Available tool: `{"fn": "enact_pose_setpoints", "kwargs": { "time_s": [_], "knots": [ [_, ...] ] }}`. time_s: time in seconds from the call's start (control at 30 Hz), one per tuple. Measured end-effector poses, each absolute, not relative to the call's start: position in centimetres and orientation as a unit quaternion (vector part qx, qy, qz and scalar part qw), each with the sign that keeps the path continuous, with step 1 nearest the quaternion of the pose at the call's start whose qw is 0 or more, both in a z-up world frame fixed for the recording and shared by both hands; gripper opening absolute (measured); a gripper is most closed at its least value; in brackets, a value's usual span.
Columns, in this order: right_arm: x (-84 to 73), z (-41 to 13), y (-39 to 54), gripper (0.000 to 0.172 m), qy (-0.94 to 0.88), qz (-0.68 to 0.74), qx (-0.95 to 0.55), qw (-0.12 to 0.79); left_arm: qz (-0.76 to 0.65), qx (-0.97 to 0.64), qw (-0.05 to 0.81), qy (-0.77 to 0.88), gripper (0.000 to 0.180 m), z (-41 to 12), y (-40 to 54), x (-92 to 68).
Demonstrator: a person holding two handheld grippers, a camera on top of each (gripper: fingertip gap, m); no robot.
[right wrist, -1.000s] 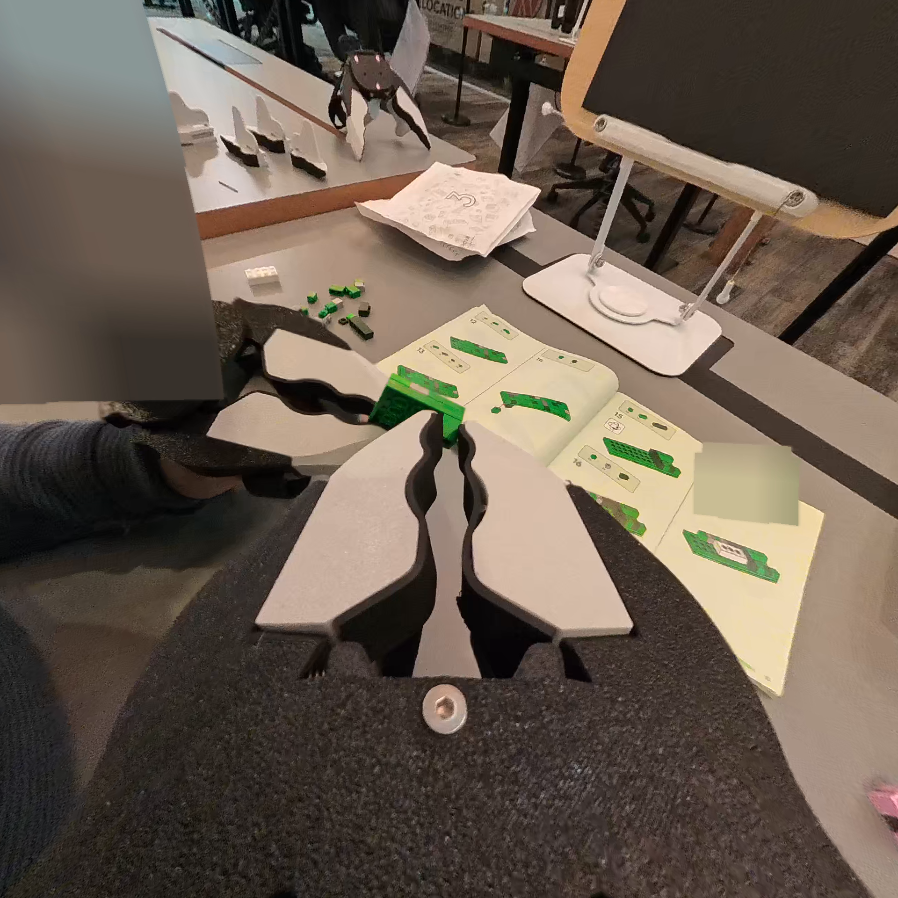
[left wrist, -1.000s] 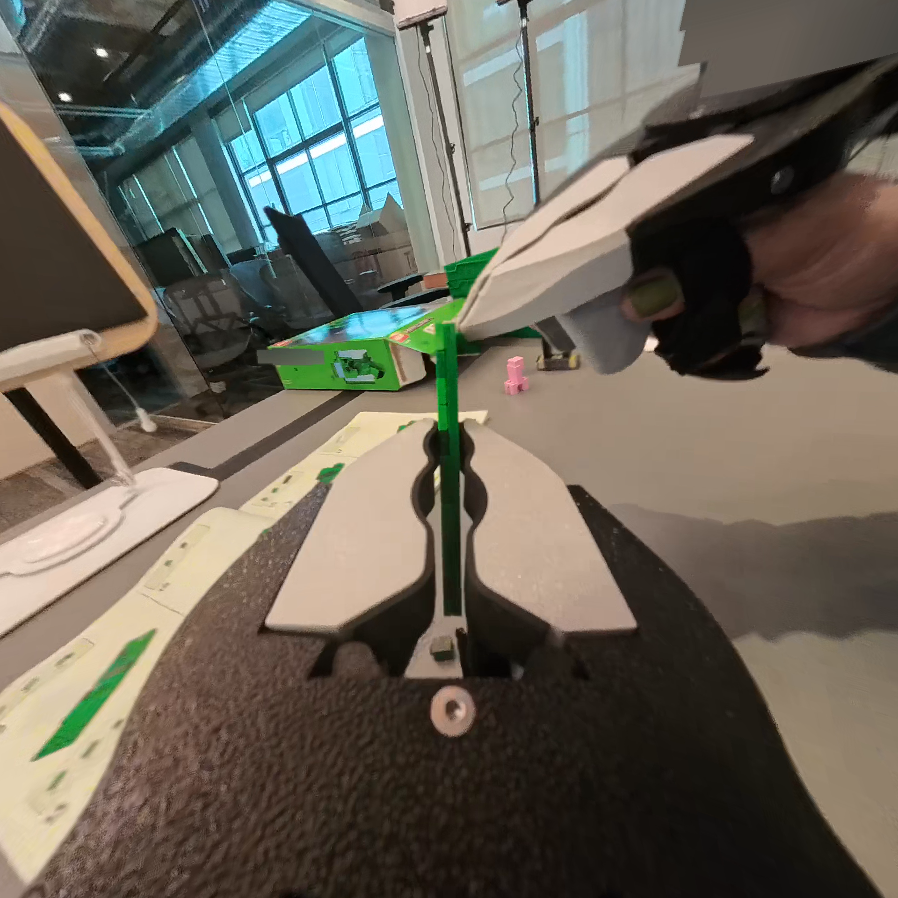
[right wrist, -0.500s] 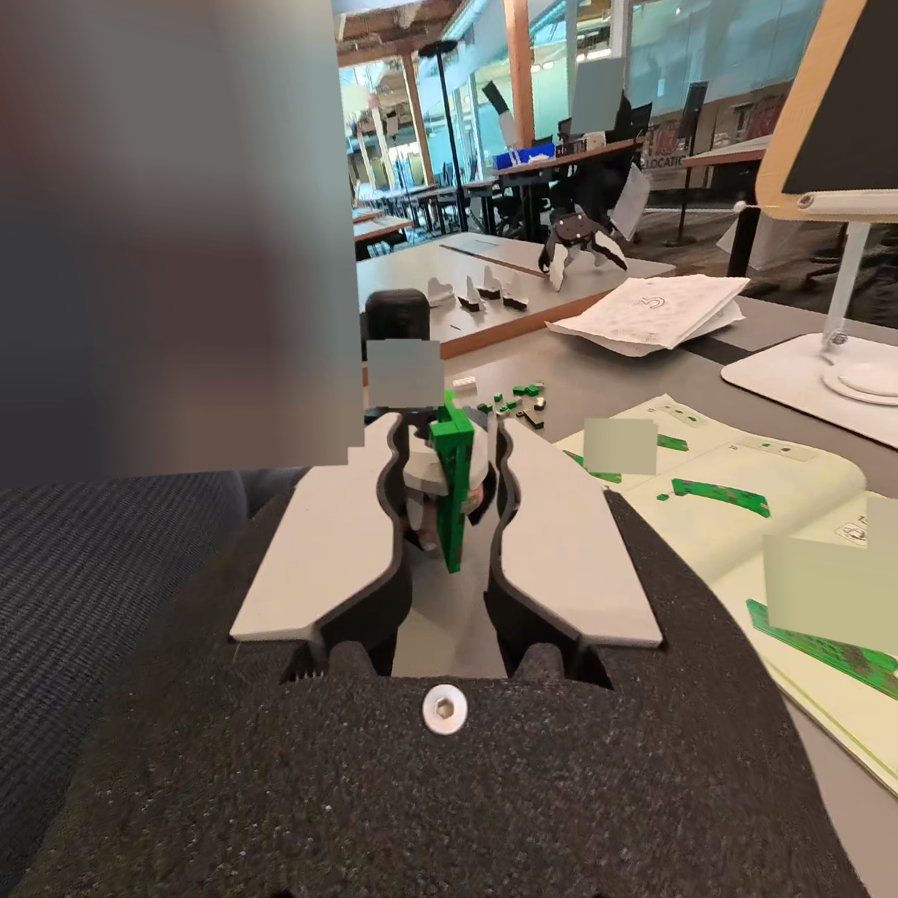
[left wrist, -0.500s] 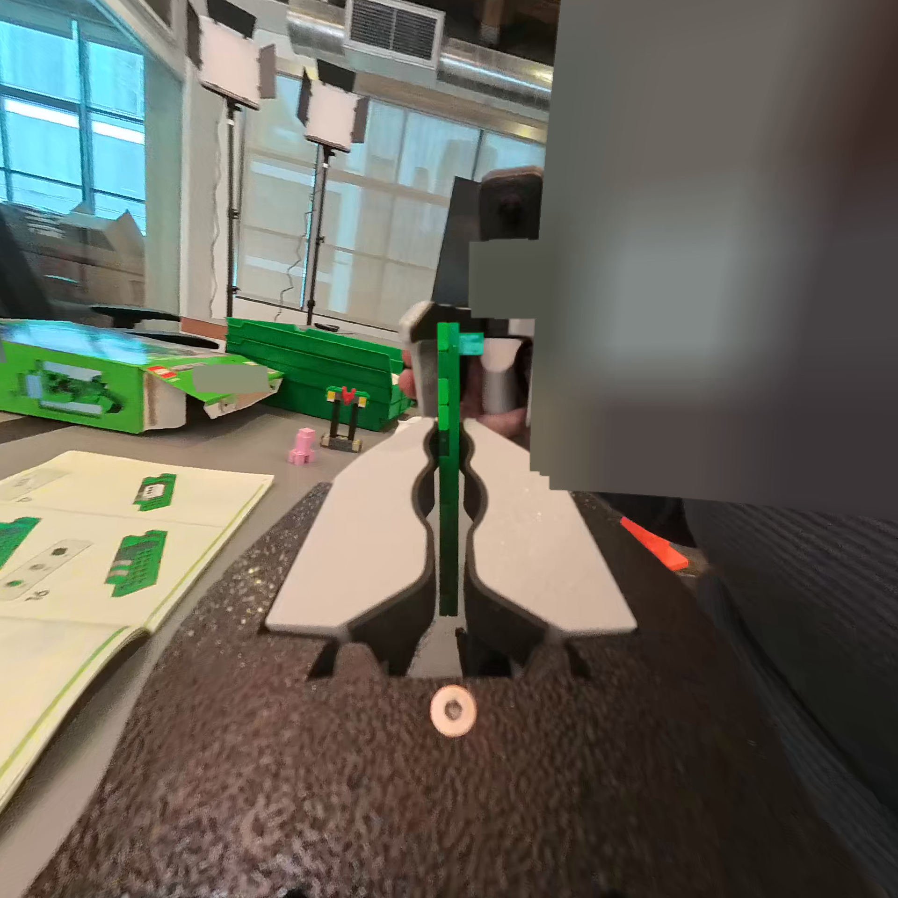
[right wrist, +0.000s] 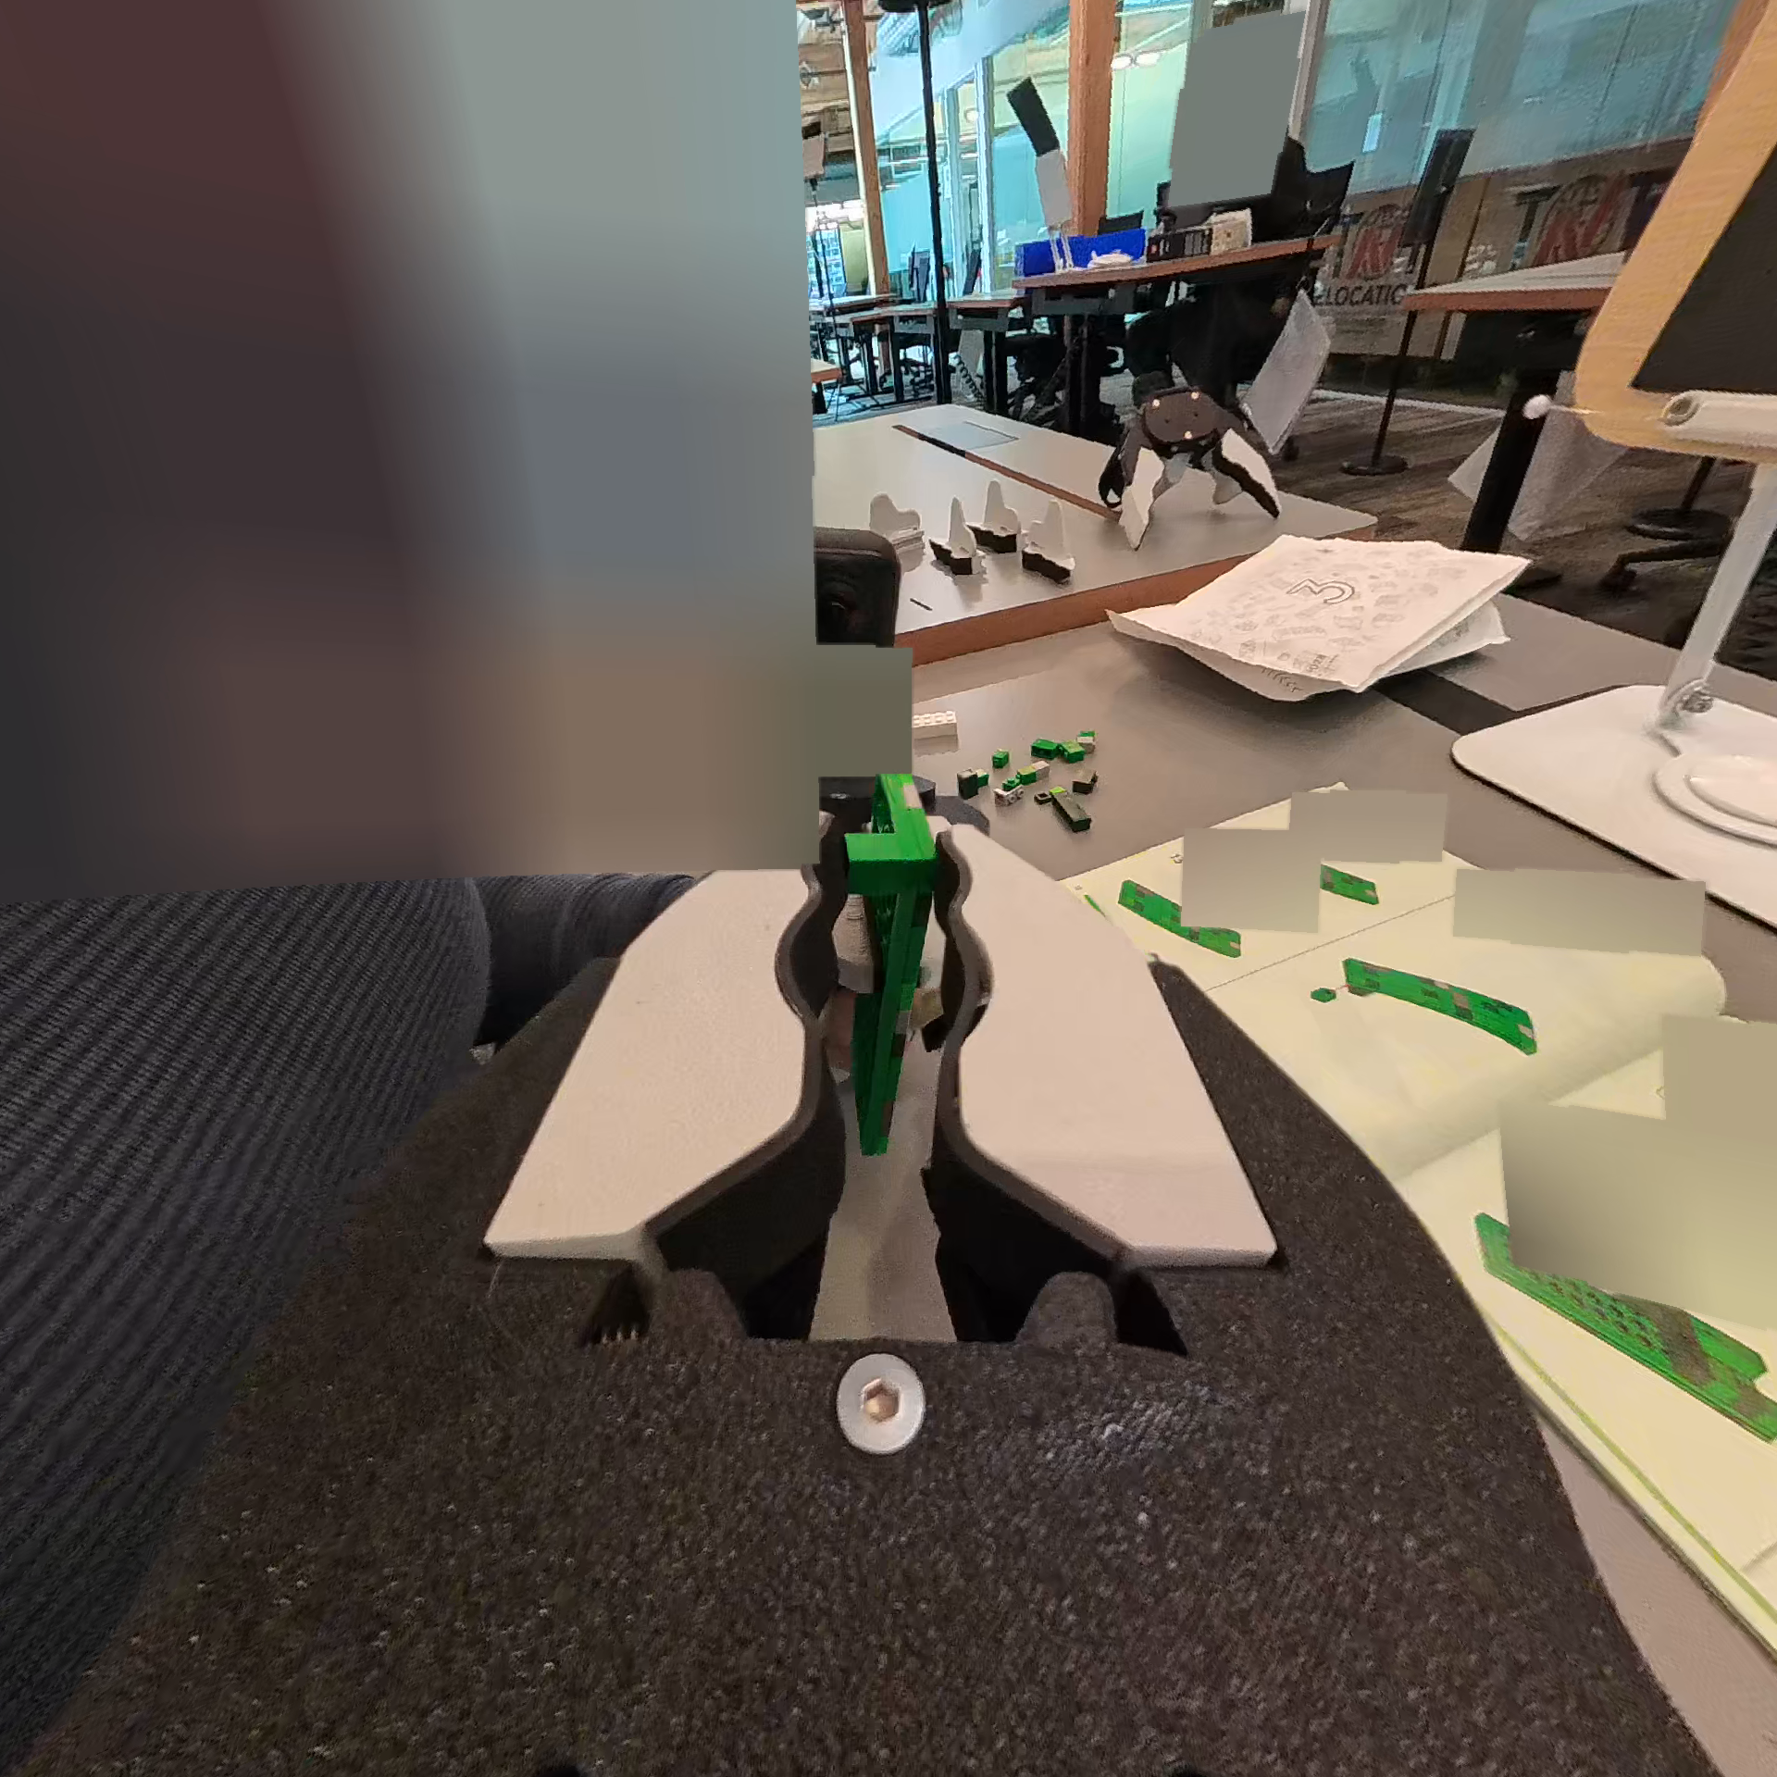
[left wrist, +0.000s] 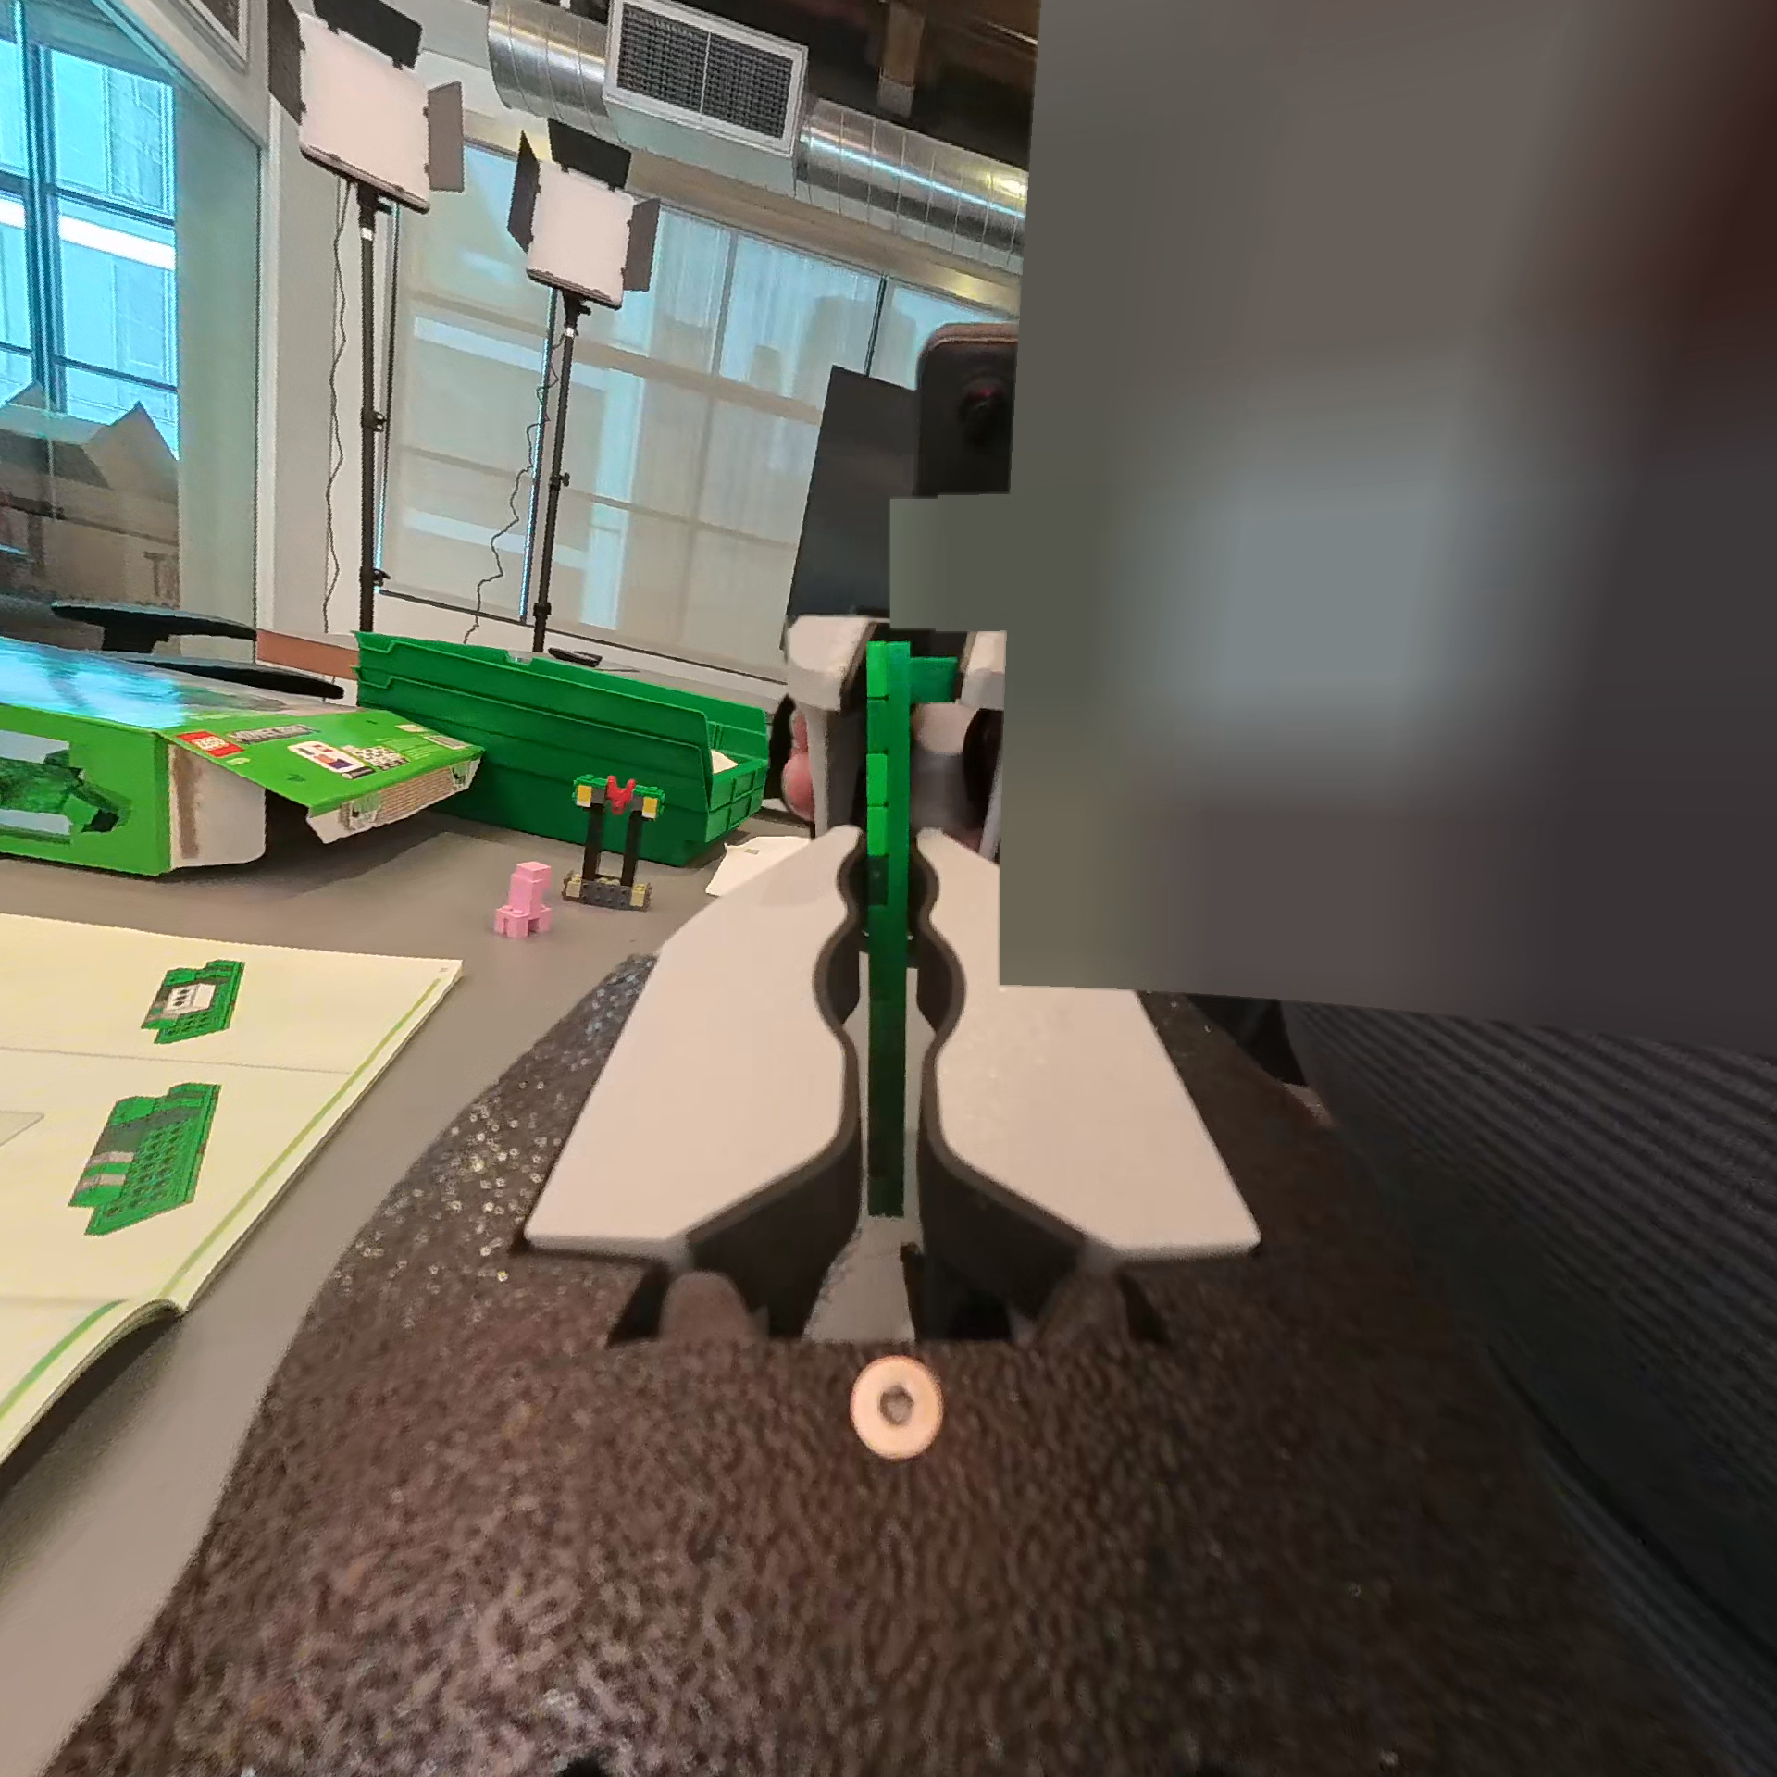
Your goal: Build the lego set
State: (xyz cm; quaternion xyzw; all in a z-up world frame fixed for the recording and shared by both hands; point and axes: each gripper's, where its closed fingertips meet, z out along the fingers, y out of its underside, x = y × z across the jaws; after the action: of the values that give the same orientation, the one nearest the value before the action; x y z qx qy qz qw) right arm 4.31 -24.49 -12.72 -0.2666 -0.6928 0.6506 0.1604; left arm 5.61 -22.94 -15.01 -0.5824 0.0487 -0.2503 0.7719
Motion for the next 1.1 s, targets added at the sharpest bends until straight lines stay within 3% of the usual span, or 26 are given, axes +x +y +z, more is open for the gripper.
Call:
{"fn": "enact_pose_setpoints", "kwargs": {
  "time_s": [0.13, 0.27, 0.3, 0.37, 0.57, 0.83, 0.9, 1.1],
  "knots": [
    [4.2, -12.8, -24.4, 0.018, -0.689, 0.652, -0.268, 0.169, -0.255, -0.582, 0.771, 0.043, 0.006, -15.1, -22.9, 5.5],
    [3.7, -12.5, -23.9, 0.029, -0.677, 0.652, -0.258, 0.222, -0.256, -0.585, 0.769, 0.017, 0.006, -15.2, -22.5, 4.9],
    [3.6, -12.6, -23.6, 0.040, -0.676, 0.650, -0.260, 0.232, -0.258, -0.587, 0.768, 0.000, 0.006, -15.4, -22.4, 4.4],
    [3.3, -13.5, -23.1, 0.044, -0.680, 0.641, -0.289, 0.211, -0.275, -0.575, 0.770, -0.028, 0.006, -15.3, -22.6, 3.5],
    [3.2, -17.1, -23.4, 0.038, -0.685, 0.621, -0.366, 0.106, -0.301, -0.517, 0.796, -0.092, 0.006, -14.4, -23.7, 1.0],
    [2.7, -18.3, -24.8, 0.007, -0.653, 0.645, -0.394, 0.050, -0.313, -0.517, 0.792, -0.092, 0.006, -14.5, -23.5, 1.3],
    [2.8, -18.1, -24.8, 0.007, -0.647, 0.653, -0.392, 0.036, -0.320, -0.512, 0.792, -0.092, 0.006, -14.3, -23.6, 1.4],
    [3.2, -17.3, -24.8, 0.006, -0.708, 0.598, -0.354, 0.126, -0.316, -0.502, 0.803, -0.055, 0.009, -13.7, -24.4, 1.8]
  ]
}}
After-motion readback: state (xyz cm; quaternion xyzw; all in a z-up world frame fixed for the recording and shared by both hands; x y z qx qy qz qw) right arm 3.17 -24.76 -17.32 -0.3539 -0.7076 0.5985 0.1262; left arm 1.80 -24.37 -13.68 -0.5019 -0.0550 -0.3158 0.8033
